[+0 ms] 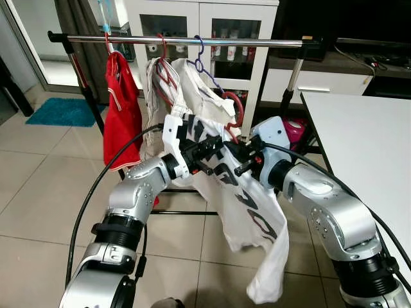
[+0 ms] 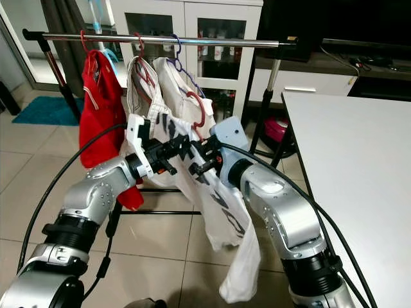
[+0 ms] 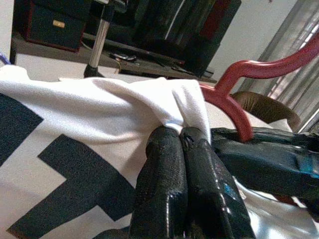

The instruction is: Hang hanger

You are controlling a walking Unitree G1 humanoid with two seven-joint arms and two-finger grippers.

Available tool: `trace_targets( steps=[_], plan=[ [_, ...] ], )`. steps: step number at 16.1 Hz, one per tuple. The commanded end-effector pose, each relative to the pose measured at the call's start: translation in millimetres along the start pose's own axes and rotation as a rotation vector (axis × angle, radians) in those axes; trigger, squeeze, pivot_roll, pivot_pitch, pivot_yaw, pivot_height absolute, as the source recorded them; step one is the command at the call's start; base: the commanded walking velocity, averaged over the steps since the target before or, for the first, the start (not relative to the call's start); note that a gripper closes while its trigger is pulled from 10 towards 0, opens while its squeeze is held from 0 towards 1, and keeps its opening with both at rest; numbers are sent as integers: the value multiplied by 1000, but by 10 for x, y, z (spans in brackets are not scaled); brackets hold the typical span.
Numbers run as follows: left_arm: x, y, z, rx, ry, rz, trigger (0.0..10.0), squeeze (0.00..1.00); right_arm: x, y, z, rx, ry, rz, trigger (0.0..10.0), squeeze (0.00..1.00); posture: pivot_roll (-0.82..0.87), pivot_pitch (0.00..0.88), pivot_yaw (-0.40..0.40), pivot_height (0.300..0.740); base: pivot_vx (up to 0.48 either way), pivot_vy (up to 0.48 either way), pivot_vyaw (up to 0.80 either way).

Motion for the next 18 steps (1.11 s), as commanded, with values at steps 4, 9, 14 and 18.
trace_targets(
  steps=[4, 9, 14, 18],
  plan=[
    [-114, -29, 80, -8, -46, 12, 0, 0, 18, -52, 4, 6, 9, -39, 10000, 0, -33, 0, 43, 740, 0, 0, 0],
    [-317, -2, 213, 7, -104, 101, 0, 0, 28, -212, -23, 18, 10, -142, 10000, 0, -28, 0, 39, 740, 0, 0, 0],
    [-374, -88, 270, 9, -109, 38, 0, 0, 23, -279, -35, 9, 17, -185, 10000, 0, -27, 0, 38, 740, 0, 0, 0],
    [-514, 120, 119, 134, 34, 284, 0, 0, -43, -563, -12, 67, -36, -399, 10000, 0, -29, 0, 41, 740, 0, 0, 0]
  ],
)
Point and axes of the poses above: a point about 5 cm out from each wrist's last joint towards the gripper, its own x axis pointing out of the wrist towards the gripper, its own z axis along the axis of the wrist's last joint, y = z × x, the point moved 2 cm from there along x, pointing out of the wrist towards the gripper, and after that the axes turned 15 degrees about x, right-handed, at the moved point
